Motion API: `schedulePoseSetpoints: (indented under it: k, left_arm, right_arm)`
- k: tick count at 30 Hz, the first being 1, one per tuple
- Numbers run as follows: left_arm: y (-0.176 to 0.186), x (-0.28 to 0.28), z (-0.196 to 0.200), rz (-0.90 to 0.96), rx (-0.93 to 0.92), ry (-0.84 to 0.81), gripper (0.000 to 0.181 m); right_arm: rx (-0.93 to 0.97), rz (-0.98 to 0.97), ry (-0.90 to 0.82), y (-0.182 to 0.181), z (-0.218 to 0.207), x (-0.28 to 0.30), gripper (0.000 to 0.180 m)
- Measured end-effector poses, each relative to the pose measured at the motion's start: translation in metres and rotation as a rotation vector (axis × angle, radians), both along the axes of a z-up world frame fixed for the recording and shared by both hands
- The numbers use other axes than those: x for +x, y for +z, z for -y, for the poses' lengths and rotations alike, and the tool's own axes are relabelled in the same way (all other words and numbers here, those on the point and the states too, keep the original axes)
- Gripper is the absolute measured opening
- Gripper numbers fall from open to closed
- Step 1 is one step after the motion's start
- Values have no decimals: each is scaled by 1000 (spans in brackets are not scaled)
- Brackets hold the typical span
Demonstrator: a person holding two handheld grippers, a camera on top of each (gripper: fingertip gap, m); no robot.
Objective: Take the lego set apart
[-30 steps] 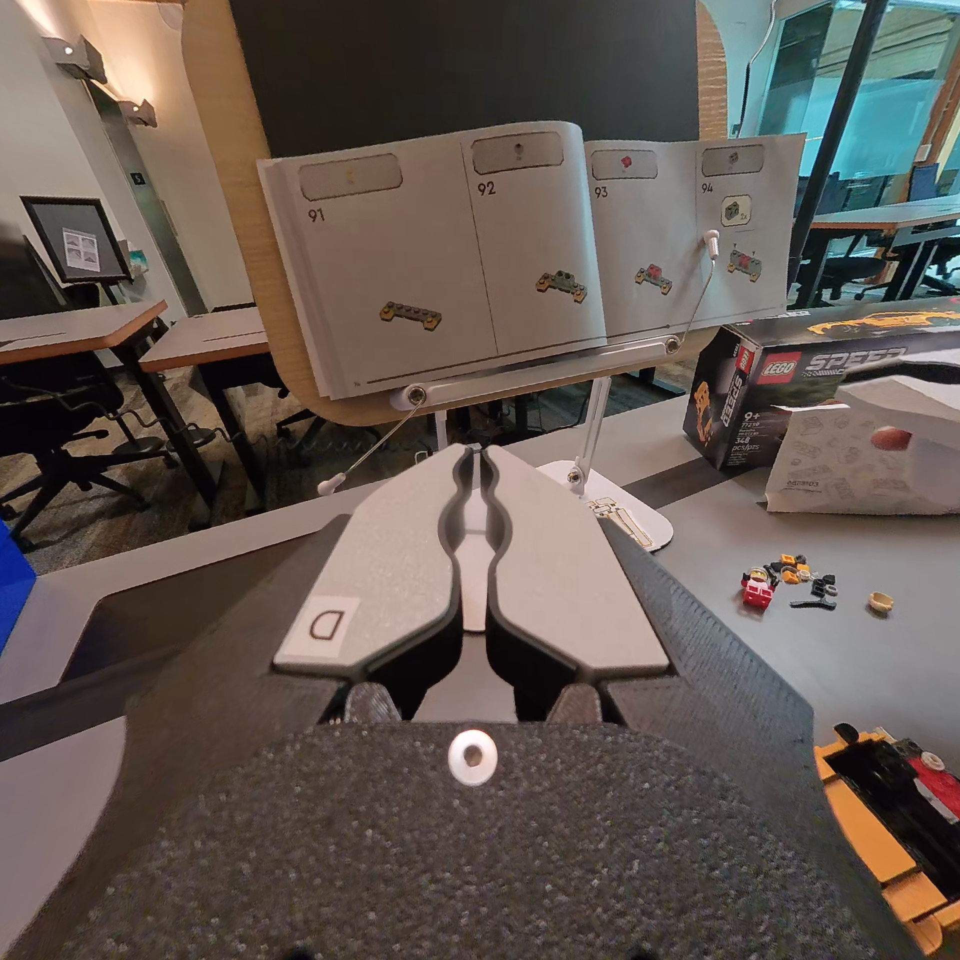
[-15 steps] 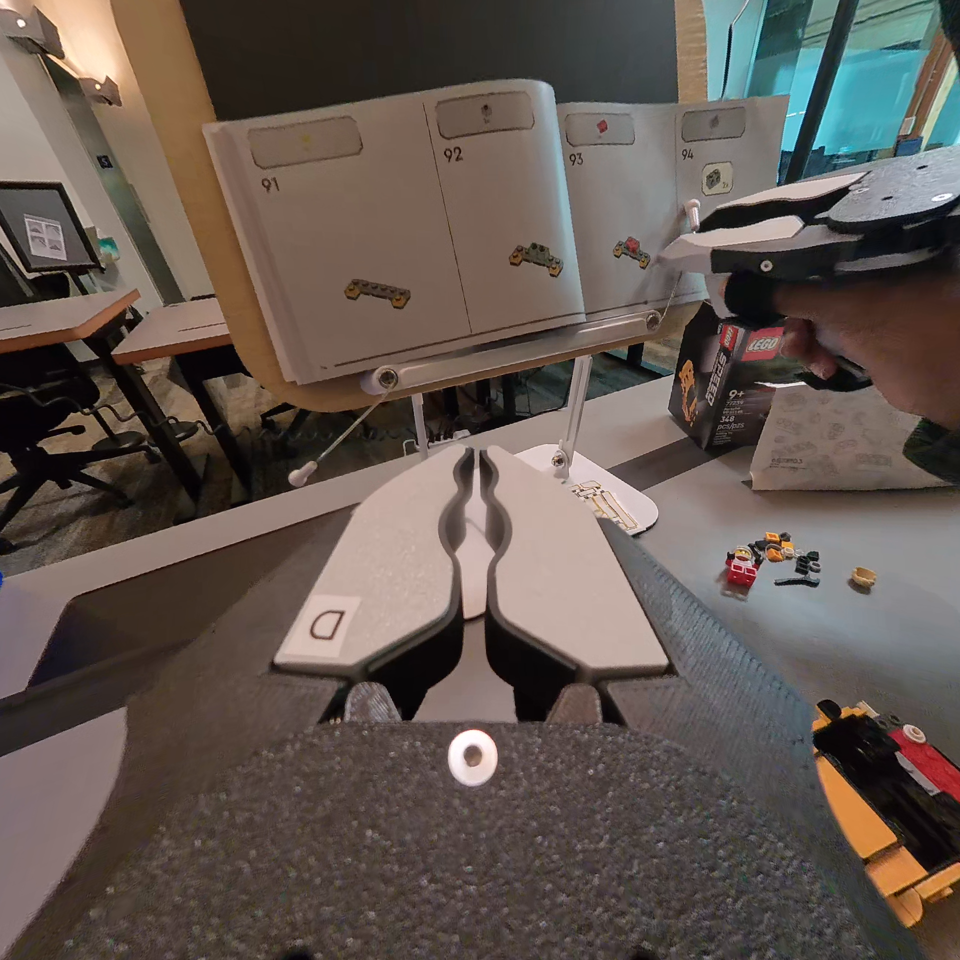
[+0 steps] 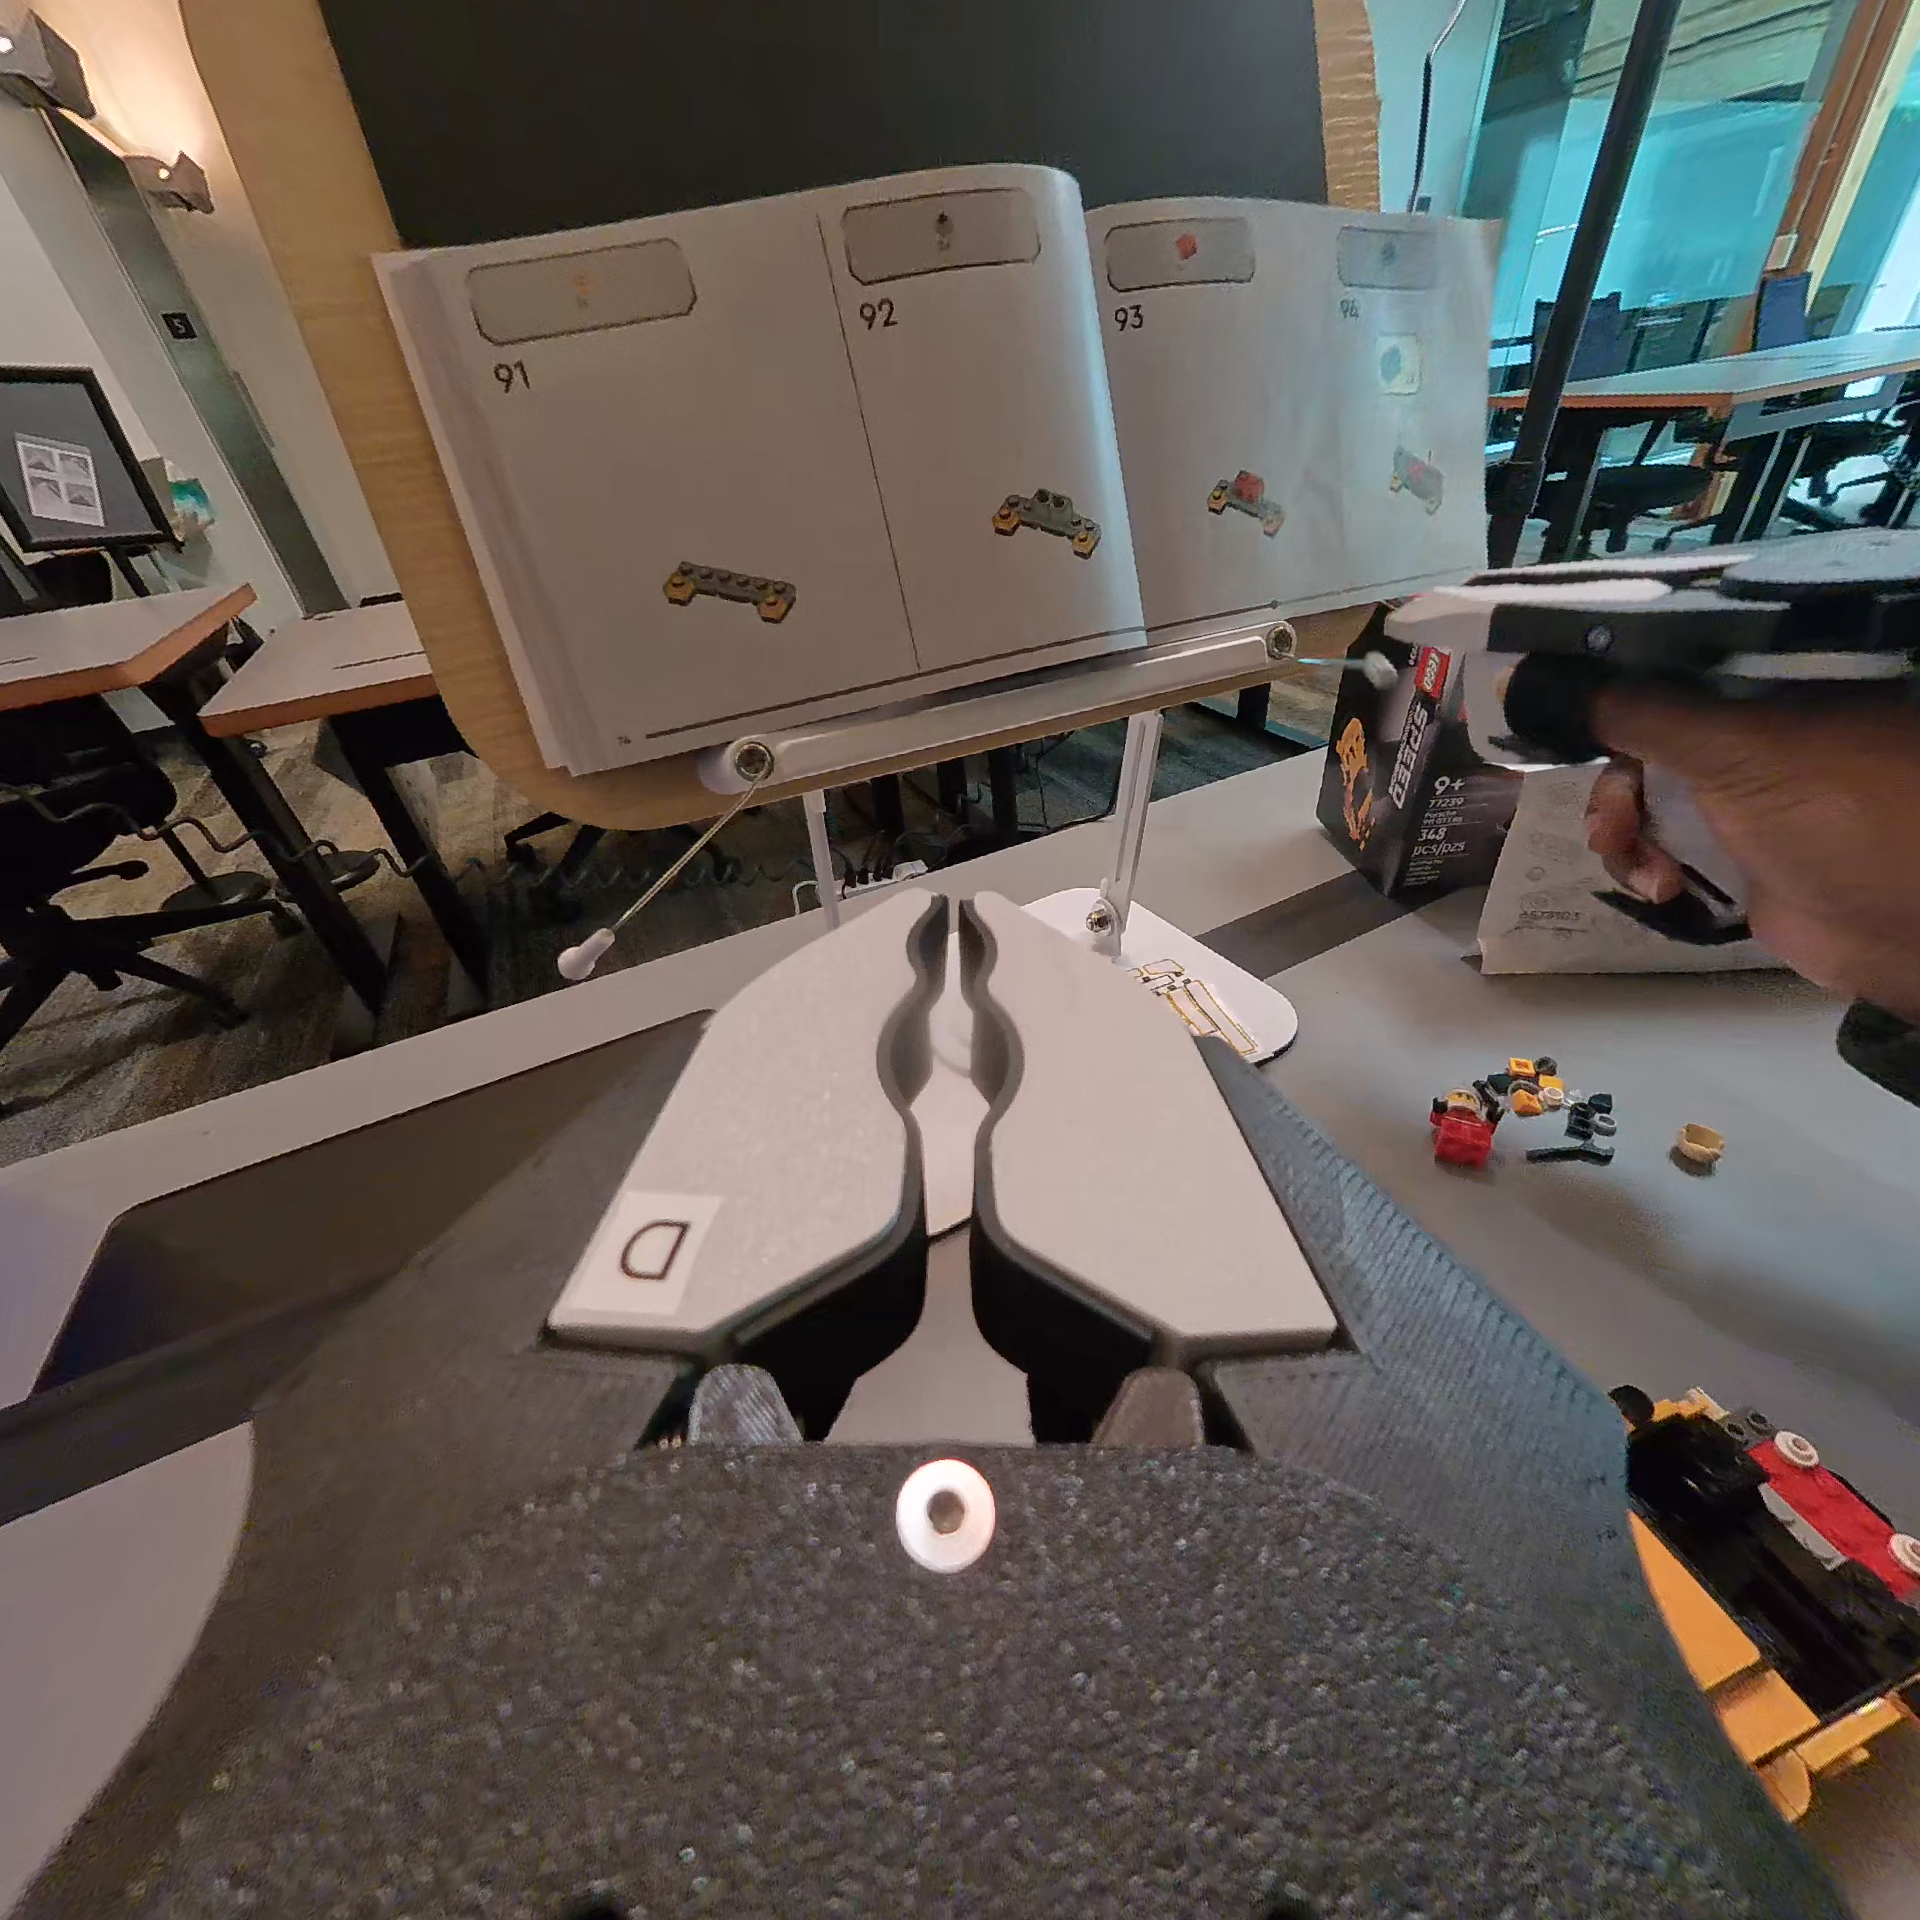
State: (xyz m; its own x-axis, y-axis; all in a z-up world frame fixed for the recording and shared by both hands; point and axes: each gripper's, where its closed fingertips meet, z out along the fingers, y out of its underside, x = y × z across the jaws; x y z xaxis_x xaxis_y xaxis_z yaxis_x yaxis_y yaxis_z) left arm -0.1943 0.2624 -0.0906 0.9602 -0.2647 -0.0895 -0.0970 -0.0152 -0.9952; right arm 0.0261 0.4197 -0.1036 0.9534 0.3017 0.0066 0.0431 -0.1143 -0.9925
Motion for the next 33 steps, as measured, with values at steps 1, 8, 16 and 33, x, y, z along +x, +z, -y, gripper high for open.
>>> schedulePoseSetpoints:
  k: [1, 8, 16, 33]
  left_arm:
    - [1, 0, 0, 0, 2, 0, 1]
    - [3, 1, 1, 5, 6, -5, 1]
    - [2, 5, 0, 1, 3, -17, 1]
    - [1, 3, 1, 9, 0, -24, 1]
  right_arm:
    - [-10, 10, 9, -5, 2, 0, 22]
    - [140, 90, 105, 19, 35, -11, 25]
    - [346, 471, 270, 61, 58, -119, 68]
    - [459, 598, 67, 92, 9, -149, 27]
